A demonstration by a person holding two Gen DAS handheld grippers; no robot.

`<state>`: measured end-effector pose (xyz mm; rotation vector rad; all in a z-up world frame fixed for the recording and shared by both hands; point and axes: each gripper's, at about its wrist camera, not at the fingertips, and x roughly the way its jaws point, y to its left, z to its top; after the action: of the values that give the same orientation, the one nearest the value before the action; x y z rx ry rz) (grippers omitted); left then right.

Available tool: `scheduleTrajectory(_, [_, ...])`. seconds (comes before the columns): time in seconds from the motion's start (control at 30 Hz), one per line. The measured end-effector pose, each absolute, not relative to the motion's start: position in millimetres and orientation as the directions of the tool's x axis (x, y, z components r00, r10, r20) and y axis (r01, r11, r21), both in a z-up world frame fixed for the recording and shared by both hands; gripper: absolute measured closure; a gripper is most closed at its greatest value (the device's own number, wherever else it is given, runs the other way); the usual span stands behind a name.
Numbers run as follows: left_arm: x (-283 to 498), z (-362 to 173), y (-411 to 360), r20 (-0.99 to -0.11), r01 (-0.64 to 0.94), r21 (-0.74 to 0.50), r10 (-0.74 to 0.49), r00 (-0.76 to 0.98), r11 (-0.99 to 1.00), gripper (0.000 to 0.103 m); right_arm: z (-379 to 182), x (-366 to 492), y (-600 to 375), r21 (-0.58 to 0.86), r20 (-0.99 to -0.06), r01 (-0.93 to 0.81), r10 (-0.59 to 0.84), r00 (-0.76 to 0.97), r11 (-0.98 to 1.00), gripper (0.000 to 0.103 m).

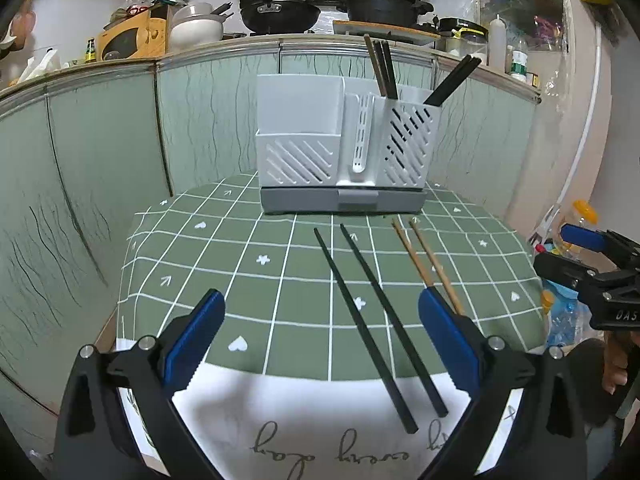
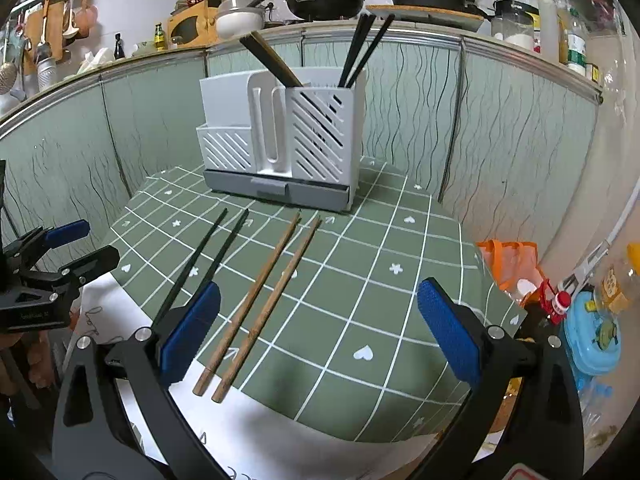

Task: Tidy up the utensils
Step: 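Withdraw both open tools from the holder back over the chopstick row, then close the left tool on a black chopstick while the right tool closes on a wooden one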

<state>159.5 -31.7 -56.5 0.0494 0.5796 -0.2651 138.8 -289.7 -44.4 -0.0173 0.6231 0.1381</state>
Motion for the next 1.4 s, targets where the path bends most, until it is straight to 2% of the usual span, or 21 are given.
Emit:
scheduleTrajectory(0.17, [153.4,-68.5,-35.3,-0.549,0.224,0.008,-0.183,0.816,0.975,0.014,-62.3,135.9,-283.5,0.017,-0.594,-0.112,0.1,0.798,0.994,0.009])
scheduleTrajectory(0.33, [149.6,-86.5,-43.3,-0.573,0.216,0.026,-0.162,0.803,0.976,0.016,-77.0,131.4,-274.5,-0.003,-0.6,-0.088,0.068,0.797,0.996,0.009])
scheduleTrajectory(0.43, [147.4,-96.8,-46.4,-0.585,0.207,0.024,-0.154,0.796,0.978,0.022,-84.9,129.8,-271.0,-0.002,-0.603,-0.066,0.052,0.796,0.998,0.01])
scheduleTrajectory(0.57, [141.8,-106.1,-50.1,-0.584,0.197,0.027,-0.145,0.799,0.98,0.03,-94.6,126.6,-268.0,0.005,-0.603,-0.046,0.04,0.797,0.999,0.018])
scheduleTrajectory(0.77, [137.8,-114.2,-56.0,-0.591,0.209,0.028,-0.153,0.792,0.977,0.036,-108.4,127.3,-260.8,0.029,-0.628,-0.067,0.071,0.775,0.997,0.036])
scheduleTrajectory(0.93, [136.2,-115.5,-52.6,-0.587,0.203,0.015,-0.156,0.794,0.979,0.036,-116.7,128.2,-251.7,0.026,-0.649,-0.112,0.102,0.754,0.993,0.047])
scheduleTrajectory(1.2, [136.4,-110.4,-43.0,-0.579,0.169,0.012,-0.131,0.805,0.985,0.036,-123.4,132.2,-236.2,0.018,-0.664,-0.127,0.107,0.74,0.992,0.054])
scheduleTrajectory(1.3, [136.9,-109.8,-39.1,-0.58,0.164,0.004,-0.131,0.804,0.986,0.036,-124.4,132.8,-233.2,0.003,-0.657,-0.107,0.083,0.749,0.994,0.06])
scheduleTrajectory(1.4, [137.5,-111.0,-39.1,-0.585,0.165,0.002,-0.133,0.8,0.986,0.036,-124.9,133.9,-234.6,0.002,-0.654,-0.085,0.066,0.754,0.996,0.073])
